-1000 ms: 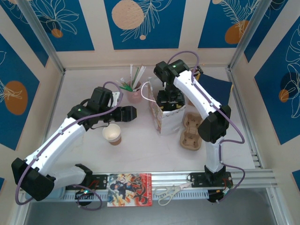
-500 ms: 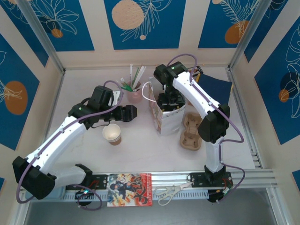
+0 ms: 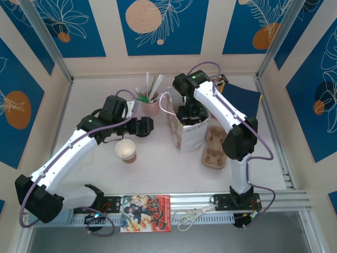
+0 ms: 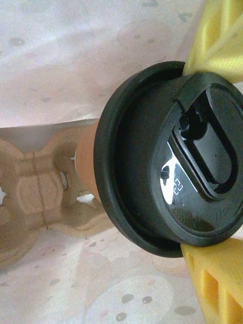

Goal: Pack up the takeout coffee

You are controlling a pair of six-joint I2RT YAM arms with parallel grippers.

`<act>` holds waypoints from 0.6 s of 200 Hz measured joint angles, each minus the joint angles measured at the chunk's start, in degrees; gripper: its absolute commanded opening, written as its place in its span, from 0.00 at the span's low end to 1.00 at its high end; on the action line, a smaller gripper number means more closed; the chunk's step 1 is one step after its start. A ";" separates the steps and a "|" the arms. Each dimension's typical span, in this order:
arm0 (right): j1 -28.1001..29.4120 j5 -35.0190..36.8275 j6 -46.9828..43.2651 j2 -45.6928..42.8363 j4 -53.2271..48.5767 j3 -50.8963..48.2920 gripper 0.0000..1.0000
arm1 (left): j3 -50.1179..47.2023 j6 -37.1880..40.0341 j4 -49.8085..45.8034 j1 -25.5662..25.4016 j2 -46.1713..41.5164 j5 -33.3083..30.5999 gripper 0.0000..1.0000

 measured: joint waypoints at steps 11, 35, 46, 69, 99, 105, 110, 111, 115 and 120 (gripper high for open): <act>0.00 0.00 -0.02 0.00 0.04 0.00 0.70 | 0.00 0.00 -0.02 0.09 0.00 -0.13 1.00; -0.11 0.00 -0.04 0.09 0.17 0.00 0.70 | 0.00 0.00 -0.02 0.17 0.00 -0.31 1.00; -0.22 0.00 -0.20 0.22 0.20 0.00 0.70 | 0.00 0.00 -0.02 0.20 0.00 -0.31 1.00; -0.37 -0.09 -0.31 0.42 0.22 0.00 0.70 | 0.00 0.00 0.00 0.20 0.04 -0.33 1.00; -0.37 -0.22 -0.46 0.42 0.35 -0.02 0.70 | 0.00 0.00 0.00 0.20 0.26 -0.33 1.00; -0.37 -0.22 -0.48 0.42 0.42 -0.02 0.70 | 0.00 0.00 0.00 0.20 0.33 -0.33 1.00; -0.37 -0.22 -0.48 0.42 0.42 -0.02 0.70 | 0.00 0.00 0.00 0.22 0.42 -0.33 1.00; -0.37 -0.22 -0.48 0.42 0.42 -0.02 0.70 | 0.00 0.00 -0.02 0.22 0.42 -0.31 1.00; -0.37 -0.22 -0.48 0.42 0.42 -0.02 0.70 | 0.00 0.00 -0.02 0.22 0.42 -0.31 1.00; -0.37 -0.22 -0.50 0.42 0.42 -0.02 0.70 | 0.00 0.00 -0.02 0.26 0.46 -0.31 1.00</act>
